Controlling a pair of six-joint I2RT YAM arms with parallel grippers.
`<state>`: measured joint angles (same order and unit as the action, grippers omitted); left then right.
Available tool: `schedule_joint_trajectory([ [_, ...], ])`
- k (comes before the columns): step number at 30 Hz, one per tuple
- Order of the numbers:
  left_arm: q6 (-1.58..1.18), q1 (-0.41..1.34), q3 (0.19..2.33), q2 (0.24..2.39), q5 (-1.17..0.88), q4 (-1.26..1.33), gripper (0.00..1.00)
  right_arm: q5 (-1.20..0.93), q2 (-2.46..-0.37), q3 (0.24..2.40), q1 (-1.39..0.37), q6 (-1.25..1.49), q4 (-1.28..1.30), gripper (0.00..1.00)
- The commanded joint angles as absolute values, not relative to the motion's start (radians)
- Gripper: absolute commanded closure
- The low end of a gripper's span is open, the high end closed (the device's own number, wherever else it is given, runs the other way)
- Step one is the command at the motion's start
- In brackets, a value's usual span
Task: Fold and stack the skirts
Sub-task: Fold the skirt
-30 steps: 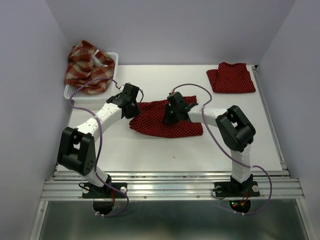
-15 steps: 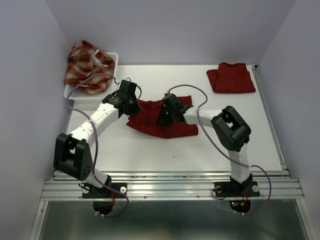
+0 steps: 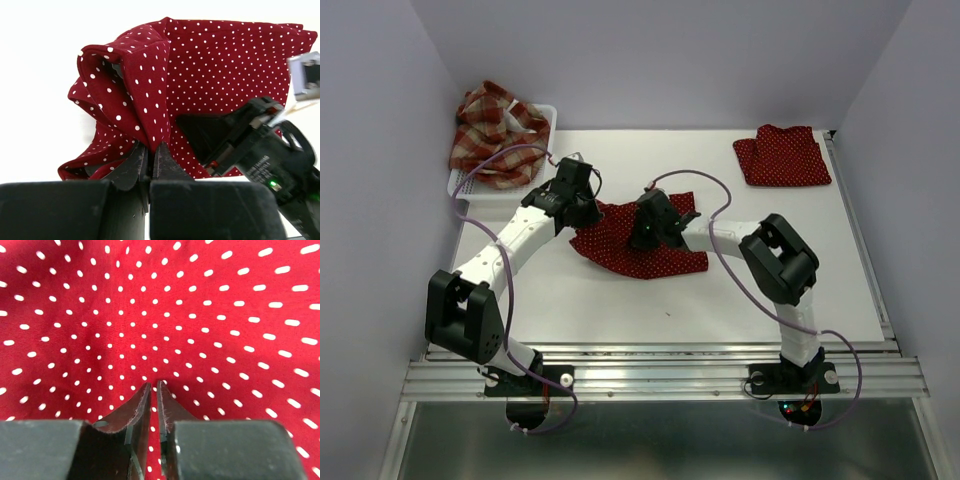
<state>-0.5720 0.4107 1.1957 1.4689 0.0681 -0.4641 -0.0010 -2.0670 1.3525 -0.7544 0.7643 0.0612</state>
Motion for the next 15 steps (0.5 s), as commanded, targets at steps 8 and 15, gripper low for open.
schedule_joint_trajectory([
  [8, -0.543, 0.41, 1.227, 1.422, 0.1, -0.471, 1.0, 0.212, -1.757, 1.208, -0.661, 0.641, 0.202, 0.82],
  [15, -0.538, 0.41, 1.239, 1.428, 0.08, -0.463, 1.0, 0.178, -1.727, 1.114, -0.566, 0.589, 0.242, 0.83],
])
